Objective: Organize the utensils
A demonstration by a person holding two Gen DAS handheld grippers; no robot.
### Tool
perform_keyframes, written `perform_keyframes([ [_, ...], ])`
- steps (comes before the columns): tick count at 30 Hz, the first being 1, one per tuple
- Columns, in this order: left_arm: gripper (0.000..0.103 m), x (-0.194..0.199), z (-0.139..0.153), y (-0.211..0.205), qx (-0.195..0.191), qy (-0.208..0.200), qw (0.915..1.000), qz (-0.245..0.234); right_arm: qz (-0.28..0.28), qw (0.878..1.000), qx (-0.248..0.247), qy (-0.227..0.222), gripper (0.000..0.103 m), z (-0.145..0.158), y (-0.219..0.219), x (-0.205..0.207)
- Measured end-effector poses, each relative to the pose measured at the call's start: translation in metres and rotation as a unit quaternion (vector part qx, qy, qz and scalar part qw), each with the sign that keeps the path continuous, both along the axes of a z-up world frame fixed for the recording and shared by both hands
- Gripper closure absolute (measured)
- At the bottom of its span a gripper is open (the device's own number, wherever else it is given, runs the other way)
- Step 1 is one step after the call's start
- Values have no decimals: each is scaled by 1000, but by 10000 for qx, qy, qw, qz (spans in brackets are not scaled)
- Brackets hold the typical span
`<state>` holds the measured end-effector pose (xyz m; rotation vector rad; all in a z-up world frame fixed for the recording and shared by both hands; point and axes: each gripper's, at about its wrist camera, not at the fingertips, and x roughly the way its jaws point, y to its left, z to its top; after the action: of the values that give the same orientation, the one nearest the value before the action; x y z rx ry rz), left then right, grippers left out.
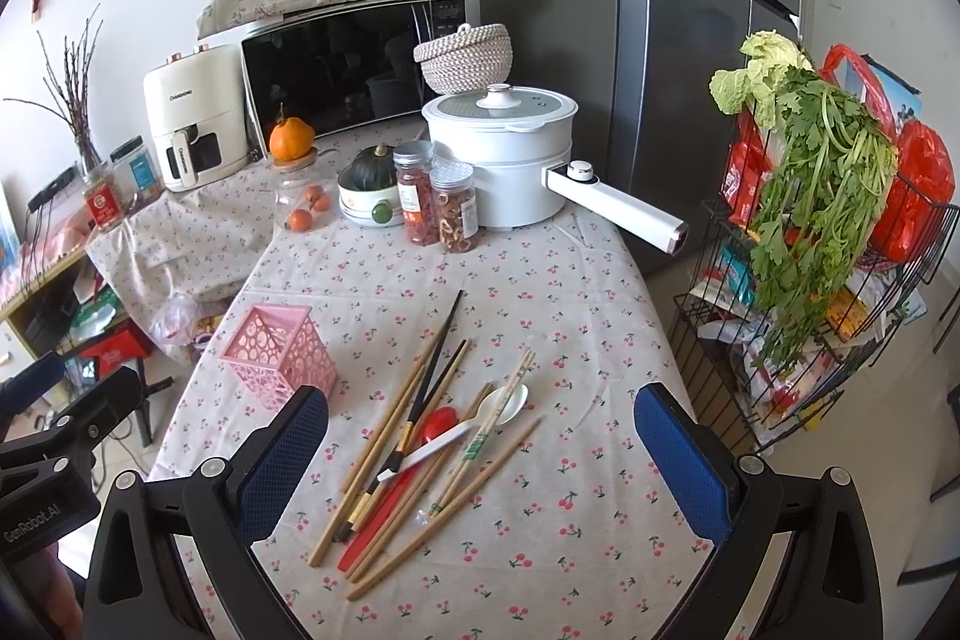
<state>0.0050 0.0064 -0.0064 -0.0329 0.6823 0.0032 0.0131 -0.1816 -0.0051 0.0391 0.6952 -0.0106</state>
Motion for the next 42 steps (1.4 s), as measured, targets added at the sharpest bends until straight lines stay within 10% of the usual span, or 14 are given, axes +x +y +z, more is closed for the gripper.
perform_keyframes([
  [42,1,-1,-3,0,67,7,10000,0,36,9999,20,112,0,-7,2,2],
])
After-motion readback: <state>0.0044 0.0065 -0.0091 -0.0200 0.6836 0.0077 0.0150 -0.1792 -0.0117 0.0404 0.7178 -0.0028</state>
